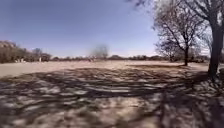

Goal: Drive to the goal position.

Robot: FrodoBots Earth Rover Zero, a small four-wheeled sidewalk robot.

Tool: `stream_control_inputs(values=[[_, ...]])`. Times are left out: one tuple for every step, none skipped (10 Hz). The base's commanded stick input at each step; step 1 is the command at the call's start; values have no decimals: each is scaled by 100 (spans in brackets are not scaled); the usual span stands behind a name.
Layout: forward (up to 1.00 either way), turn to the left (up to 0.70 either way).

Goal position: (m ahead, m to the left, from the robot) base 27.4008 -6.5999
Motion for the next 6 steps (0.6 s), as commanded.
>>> stream_control_inputs(values=[[100, 0], [100, 0], [100, 0], [100, 0], [100, -27], [100, -27]])
